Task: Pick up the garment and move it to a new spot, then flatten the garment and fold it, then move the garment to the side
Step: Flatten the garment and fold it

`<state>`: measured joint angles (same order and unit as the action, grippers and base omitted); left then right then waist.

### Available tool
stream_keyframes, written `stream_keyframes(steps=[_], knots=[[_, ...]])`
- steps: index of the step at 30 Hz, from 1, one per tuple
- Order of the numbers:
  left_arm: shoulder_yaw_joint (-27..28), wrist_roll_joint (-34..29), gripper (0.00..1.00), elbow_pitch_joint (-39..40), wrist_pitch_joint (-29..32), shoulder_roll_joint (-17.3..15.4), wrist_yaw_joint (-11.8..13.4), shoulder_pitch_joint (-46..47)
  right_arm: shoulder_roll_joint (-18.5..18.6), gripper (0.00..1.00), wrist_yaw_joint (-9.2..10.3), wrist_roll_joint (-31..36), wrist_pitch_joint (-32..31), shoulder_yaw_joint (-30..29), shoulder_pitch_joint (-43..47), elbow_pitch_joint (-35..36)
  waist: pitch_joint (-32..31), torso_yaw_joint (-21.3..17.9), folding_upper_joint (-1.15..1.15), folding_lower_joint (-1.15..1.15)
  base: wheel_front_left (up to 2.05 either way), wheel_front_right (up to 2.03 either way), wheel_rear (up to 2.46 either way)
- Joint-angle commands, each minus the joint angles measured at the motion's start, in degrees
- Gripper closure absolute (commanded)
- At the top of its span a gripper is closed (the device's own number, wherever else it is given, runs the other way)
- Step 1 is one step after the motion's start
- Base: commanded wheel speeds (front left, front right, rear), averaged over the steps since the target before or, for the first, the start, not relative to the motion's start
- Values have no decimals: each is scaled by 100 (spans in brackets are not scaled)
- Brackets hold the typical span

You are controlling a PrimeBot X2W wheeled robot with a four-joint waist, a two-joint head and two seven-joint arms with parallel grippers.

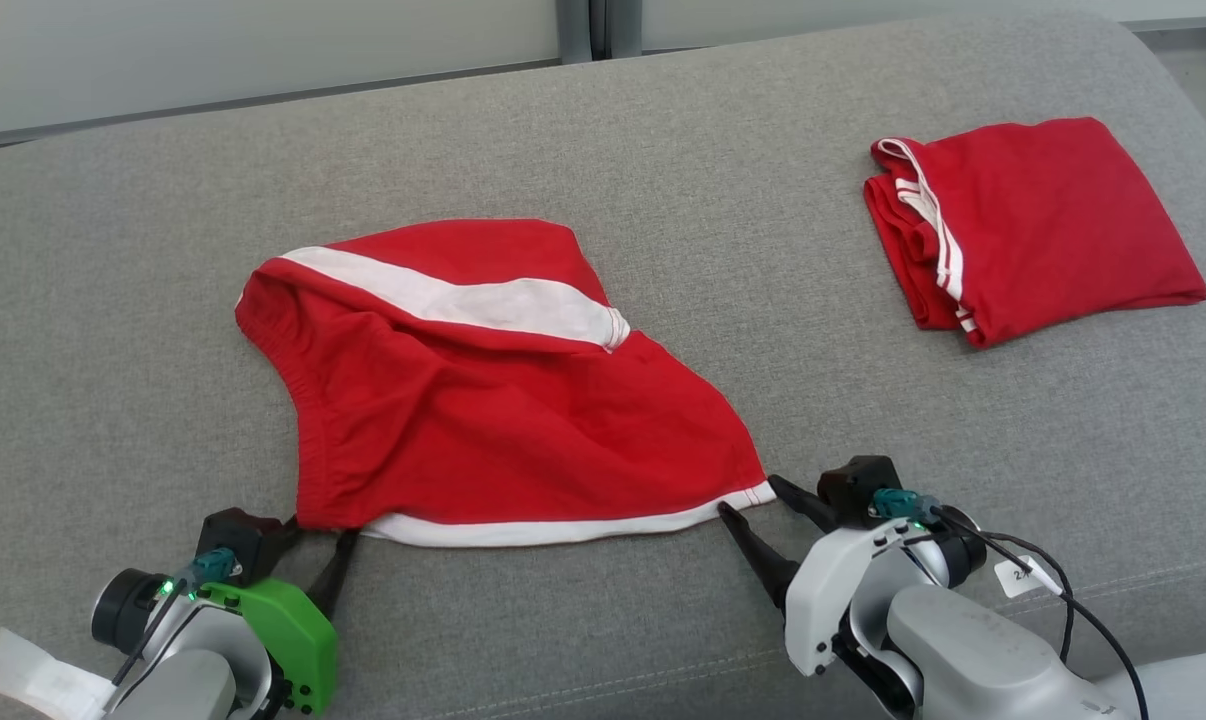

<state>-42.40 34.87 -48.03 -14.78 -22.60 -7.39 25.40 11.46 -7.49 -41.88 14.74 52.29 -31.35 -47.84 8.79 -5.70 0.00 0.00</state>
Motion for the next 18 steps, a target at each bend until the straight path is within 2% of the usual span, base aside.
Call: stream_keyframes(steps=[1,10,18], knots=[[-159,121,100,-28,-35,-94,-10,103,-19,100,2,-82,43,88,-87,-79,4,5,0,0,0,0,0],[-279,324,100,264,-36,-178,-9,96,48,100,3,-252,51,100,-186,-91,-35,80,0,0,0,0,0],[-5,138,100,874,-36,-310,-10,-361,357,100,3,-181,53,-419,132,640,-270,115,0,0,0,0,0]])
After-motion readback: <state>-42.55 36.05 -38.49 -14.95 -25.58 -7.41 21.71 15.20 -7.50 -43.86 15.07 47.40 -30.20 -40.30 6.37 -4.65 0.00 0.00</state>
